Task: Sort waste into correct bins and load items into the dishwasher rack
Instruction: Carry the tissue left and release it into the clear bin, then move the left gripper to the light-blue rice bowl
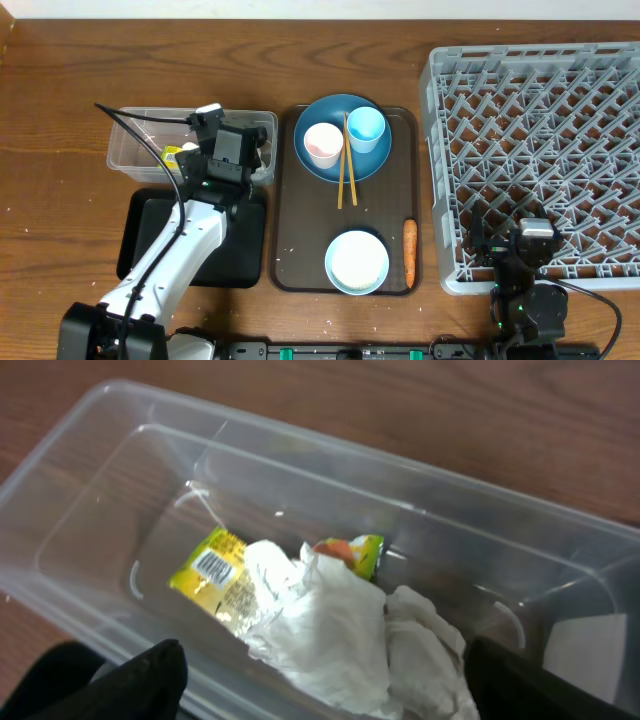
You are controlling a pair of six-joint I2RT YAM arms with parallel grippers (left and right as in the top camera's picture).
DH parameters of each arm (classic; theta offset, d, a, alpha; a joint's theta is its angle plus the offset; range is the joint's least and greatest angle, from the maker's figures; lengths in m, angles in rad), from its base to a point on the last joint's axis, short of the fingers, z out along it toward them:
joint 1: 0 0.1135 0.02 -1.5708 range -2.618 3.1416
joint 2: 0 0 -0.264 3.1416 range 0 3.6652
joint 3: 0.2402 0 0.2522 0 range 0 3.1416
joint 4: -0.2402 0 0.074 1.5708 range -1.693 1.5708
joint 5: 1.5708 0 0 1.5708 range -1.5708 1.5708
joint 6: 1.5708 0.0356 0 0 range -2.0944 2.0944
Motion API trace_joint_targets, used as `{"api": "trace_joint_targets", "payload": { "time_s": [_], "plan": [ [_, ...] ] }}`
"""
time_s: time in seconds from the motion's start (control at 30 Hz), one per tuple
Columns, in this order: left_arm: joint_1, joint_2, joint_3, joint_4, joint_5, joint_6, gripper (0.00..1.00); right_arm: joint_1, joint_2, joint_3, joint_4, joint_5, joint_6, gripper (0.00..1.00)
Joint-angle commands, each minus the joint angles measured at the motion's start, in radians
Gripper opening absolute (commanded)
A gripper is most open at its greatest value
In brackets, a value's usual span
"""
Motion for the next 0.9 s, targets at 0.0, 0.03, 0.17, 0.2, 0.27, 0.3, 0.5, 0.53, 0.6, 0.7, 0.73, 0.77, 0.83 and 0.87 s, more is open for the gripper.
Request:
{"api": "trace_joint_targets", "payload": {
  "time_s": [0.0, 0.03, 0.17, 0.2, 0.27, 0.3, 0.5, 0.53, 0.6, 0.7, 0.73, 0.77, 0.83, 0.87],
  "plan": [
    [-0.006, -0.033, 0.022, -0.034, 0.0, 0.009, 0.92, -0.003, -0.001, -0.001, -0.004, 0.008, -0.005, 0.99],
    [-0.015, -0.051, 0.022, -0.049, 0.0, 0.009, 0.93, -0.003, -0.001, -0.001, -0.004, 0.008, -0.005, 0.99],
    [-0.076, -0.18, 0.022, -0.119, 0.066, 0.009, 0.93, -0.003, -0.001, -0.001, -0.004, 0.008, -0.005, 0.99],
    [-0.091, -0.214, 0.022, -0.142, 0.098, 0.009, 0.94, -0.003, -0.001, -0.001, -0.004, 0.008, -0.005, 0.99],
    [-0.124, -0.299, 0.022, -0.209, 0.211, 0.008, 0.93, -0.003, -0.001, -0.001, -0.004, 0.008, -0.004, 0.99],
    [-0.136, -0.335, 0.022, -0.238, 0.285, 0.008, 0.94, -0.003, -0.001, -0.001, -0.004, 0.008, -0.005, 0.99],
    [-0.223, -0.493, 0.022, -0.337, 0.861, 0.008, 0.89, -0.003, -0.001, -0.001, -0.004, 0.008, -0.005, 0.99],
    [-0.246, -0.5, 0.022, -0.351, 0.91, 0.003, 0.86, -0.003, -0.001, -0.001, -0.004, 0.008, -0.005, 0.99],
    [-0.292, -0.499, 0.022, -0.391, 0.933, -0.032, 0.84, -0.003, -0.001, -0.001, -0.004, 0.008, -0.005, 0.99],
    [-0.367, -0.477, 0.022, -0.454, 0.933, -0.08, 0.83, -0.003, -0.001, -0.001, -0.004, 0.008, -0.005, 0.99],
    [-0.392, -0.466, 0.022, -0.464, 0.933, -0.092, 0.83, -0.003, -0.001, -0.001, -0.004, 0.008, -0.005, 0.99],
    [-0.42, -0.452, 0.022, -0.466, 0.932, -0.104, 0.81, -0.003, -0.001, -0.001, -0.004, 0.008, -0.004, 0.99],
    [-0.48, -0.418, 0.022, -0.455, 0.911, -0.132, 0.78, -0.003, -0.001, -0.001, -0.004, 0.008, -0.005, 0.99],
    [-0.505, -0.401, 0.022, -0.448, 0.888, -0.142, 0.76, -0.003, -0.001, -0.001, -0.004, 0.008, -0.005, 0.99]
  ]
}}
